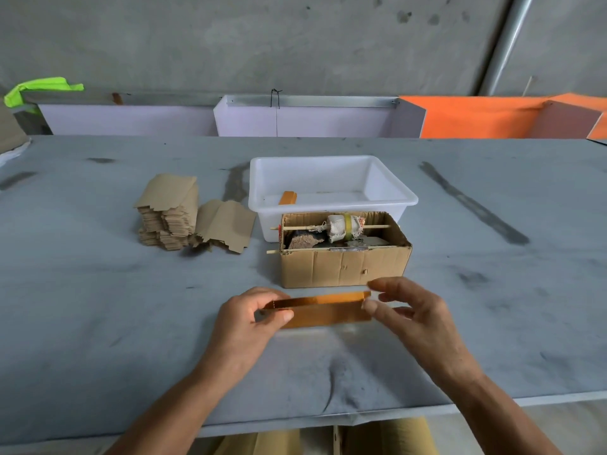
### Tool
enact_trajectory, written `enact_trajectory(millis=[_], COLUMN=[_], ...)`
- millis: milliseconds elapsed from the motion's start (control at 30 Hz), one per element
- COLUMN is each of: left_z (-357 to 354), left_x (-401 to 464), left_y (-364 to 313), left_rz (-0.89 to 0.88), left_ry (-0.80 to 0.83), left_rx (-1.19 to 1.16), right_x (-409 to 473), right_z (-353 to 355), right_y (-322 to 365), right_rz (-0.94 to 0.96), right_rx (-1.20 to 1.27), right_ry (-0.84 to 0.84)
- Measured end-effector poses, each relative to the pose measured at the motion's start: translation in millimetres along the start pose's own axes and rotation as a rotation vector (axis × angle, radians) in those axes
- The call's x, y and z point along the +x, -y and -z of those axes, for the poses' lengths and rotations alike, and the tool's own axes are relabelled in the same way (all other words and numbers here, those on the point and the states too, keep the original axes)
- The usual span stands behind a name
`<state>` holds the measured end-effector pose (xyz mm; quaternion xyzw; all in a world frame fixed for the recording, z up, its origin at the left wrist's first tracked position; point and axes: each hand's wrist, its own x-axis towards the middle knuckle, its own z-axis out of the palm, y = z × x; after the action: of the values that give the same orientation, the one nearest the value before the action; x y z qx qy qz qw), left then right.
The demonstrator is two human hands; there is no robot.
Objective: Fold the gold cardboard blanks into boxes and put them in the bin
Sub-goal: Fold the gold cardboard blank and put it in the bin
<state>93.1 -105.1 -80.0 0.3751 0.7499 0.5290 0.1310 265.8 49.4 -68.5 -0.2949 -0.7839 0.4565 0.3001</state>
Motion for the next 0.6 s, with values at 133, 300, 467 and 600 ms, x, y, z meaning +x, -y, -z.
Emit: enact_trajectory(millis=[133, 300, 467, 600], left_z=[-4.5, -6.4, -9.0, -9.0], left_x=[2.8, 2.0, 2.8, 2.7], left_y=[-5.3, -17.6, -25.8, -27.4], left_rz=[0.134, 0.141, 0.242, 0.384], left_ry=[-0.015, 0.038, -0.115, -0.095], left_rx=[-0.109, -0.167, -0.258, -0.344], right_x=[-4.1, -5.4, -1.2, 0.6], right_z=[-0.5, -6.9, -4.8, -4.5], right_y=[7.8, 16.8, 20.3, 20.7], right_rz=[-0.085, -0.332, -0.447, -0.465], right_rx=[-0.012, 0.231, 0.352, 0.38], right_ry=[-0.209, 0.087, 0.077, 0.05])
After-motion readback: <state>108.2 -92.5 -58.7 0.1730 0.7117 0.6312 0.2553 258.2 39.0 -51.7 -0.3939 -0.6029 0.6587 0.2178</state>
